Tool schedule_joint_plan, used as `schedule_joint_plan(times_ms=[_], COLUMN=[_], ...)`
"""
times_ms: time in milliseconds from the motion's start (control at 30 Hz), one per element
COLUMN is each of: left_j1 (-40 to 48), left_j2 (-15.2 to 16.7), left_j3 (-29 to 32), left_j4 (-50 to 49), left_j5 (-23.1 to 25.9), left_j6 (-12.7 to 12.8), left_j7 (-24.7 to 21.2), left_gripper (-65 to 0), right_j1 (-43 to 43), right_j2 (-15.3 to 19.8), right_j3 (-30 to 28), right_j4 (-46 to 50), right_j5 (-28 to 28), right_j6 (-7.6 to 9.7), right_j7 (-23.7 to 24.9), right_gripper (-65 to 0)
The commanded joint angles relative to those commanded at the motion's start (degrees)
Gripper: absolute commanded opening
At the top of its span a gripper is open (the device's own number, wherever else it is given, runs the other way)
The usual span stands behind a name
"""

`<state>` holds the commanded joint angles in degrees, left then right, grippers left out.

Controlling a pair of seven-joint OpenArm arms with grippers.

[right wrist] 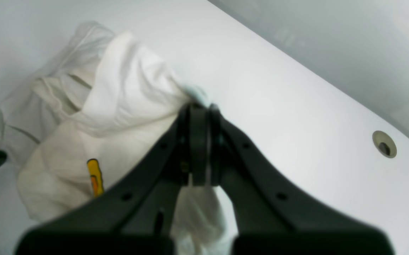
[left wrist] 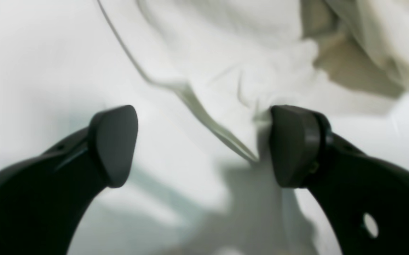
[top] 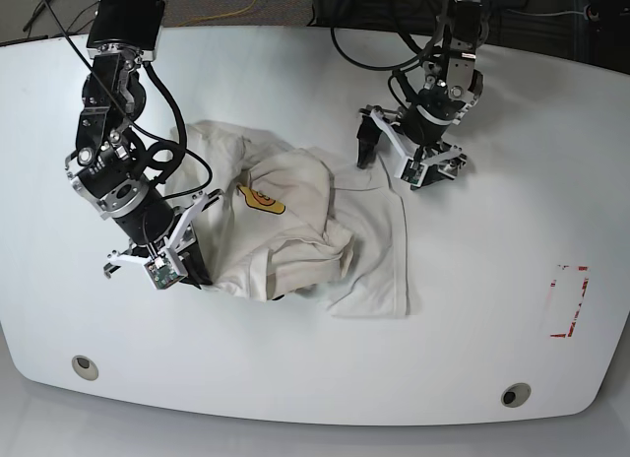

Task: Layout the t-shirt on the table in an organized manner, then fold the t-shirt properly
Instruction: 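Lower the left gripper onto the shirt edge and grasp it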

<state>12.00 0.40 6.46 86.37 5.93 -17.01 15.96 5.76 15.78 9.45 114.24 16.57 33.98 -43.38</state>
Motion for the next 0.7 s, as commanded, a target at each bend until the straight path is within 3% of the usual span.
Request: schedule_joint_plan(times_ms=[400, 467, 633, 700], left_j1=[0.18, 0.18, -0.09, -0.62], left_j2=[0.26, 0.26, 0.26, 0.18], left_j3=[2.2, 2.2, 2.2, 2.2], left_j4=[0.18, 0.09, -1.14, -1.93], left_j5=[0.09, 0.09, 0.09, 0.09], left_j6=[0.09, 0.18, 0.18, 0.18], left_j7=[0.0, 0.0, -0.09, -0.09], left_gripper=[-13.6, -18.8, -42.8, -48.9], right_j1=[-0.09, -0.09, -0.09, -0.09], right_j2=[0.0, 0.0, 0.0, 0.0], right_j3=[0.0, 0.0, 0.09, 0.18], right_j4=[0.0, 0.0, 0.0, 0.0], right_j5=[0.0, 0.0, 0.0, 0.0], right_j6=[0.0, 0.0, 0.0, 0.0], right_j7=[0.0, 0.0, 0.0, 0.0], right_gripper=[-65.0, -65.0, -65.0, -65.0])
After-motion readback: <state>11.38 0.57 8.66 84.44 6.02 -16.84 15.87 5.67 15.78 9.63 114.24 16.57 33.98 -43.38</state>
